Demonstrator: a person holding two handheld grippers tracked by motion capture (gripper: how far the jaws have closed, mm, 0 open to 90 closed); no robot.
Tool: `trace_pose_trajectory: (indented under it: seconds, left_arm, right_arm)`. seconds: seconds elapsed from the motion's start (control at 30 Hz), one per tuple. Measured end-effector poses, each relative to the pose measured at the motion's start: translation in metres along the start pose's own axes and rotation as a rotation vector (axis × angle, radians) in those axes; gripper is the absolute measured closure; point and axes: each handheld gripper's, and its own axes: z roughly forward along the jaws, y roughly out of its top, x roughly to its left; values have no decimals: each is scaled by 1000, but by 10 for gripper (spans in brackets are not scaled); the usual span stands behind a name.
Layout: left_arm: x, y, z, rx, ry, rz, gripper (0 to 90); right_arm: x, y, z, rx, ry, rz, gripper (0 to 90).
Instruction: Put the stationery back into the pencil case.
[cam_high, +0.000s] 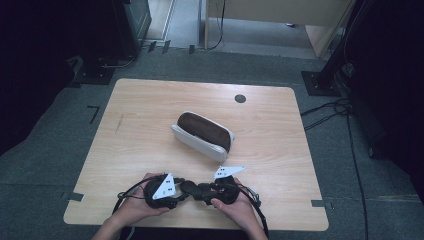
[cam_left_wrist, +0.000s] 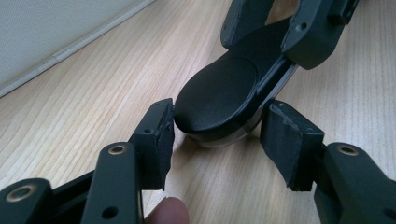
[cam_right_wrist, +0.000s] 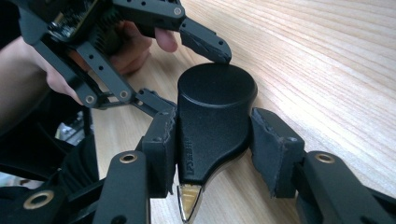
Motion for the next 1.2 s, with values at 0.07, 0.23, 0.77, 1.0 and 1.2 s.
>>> trace_pose_trajectory:
  seconds: [0.07,0.23,0.77,1.0,1.2]
  left_arm:
    - [-1,0,0,-1,2,14,471]
    - [-3,0,-1,-6,10,37,485]
    - [-3,0,-3,-14,-19,34,554]
    - [-1,1,-4,-14,-26,6,590]
    - [1,1,-4,-6,-19,-30,622]
  right_arm:
    - [-1,0,0,-4,10,7,526]
    - [-2,0,-1,-4,19,12,526]
    - [4,-1,-4,-22,10,-101,497]
    - [7,-2,-2,-1,-15,-155,494]
    - [9,-5,2,39,-64,-185,536]
